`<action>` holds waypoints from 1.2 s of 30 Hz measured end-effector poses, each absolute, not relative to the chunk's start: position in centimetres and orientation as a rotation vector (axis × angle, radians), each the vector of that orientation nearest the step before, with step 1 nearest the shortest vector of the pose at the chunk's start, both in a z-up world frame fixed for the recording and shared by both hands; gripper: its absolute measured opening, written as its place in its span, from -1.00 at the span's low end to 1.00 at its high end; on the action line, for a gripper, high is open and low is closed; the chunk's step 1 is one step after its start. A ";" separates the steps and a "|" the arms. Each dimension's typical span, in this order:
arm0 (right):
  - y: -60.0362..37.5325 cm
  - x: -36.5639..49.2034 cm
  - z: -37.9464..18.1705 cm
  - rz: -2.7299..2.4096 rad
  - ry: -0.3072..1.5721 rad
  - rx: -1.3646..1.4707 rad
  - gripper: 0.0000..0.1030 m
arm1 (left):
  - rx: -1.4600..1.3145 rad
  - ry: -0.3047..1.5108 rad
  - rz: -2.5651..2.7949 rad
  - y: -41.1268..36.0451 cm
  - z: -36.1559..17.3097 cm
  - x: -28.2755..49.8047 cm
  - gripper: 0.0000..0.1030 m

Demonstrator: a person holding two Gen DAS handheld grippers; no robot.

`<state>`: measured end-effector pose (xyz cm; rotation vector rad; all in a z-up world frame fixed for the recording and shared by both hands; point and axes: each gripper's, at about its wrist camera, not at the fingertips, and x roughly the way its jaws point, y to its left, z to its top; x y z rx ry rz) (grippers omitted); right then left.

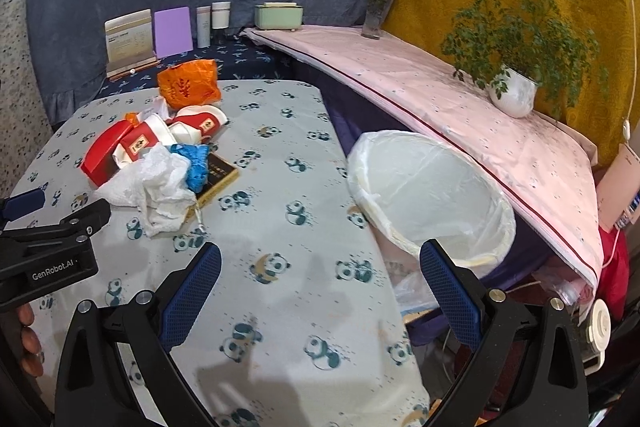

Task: Collect trash
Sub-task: 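Reach the right tool into the pile and grasp the white tissue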

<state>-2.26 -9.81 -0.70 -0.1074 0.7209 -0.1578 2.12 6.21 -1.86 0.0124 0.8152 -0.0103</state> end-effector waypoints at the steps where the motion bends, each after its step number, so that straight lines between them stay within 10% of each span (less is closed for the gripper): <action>1: -9.4 -1.9 -0.8 -0.149 0.721 -0.110 0.80 | 0.007 0.823 -0.004 6.9 -2.1 2.3 0.86; 20: 1.9 7.2 -3.7 0.125 0.798 -0.140 -0.01 | -0.049 0.877 0.096 15.1 -5.2 6.1 0.86; 28: 2.6 9.1 -6.6 0.187 0.878 -0.095 -0.91 | -0.066 0.891 0.089 15.5 -5.9 6.7 0.86; 36: -0.2 6.9 -3.4 0.161 0.775 -0.042 -0.93 | -0.059 0.876 0.046 14.0 -5.3 6.1 0.86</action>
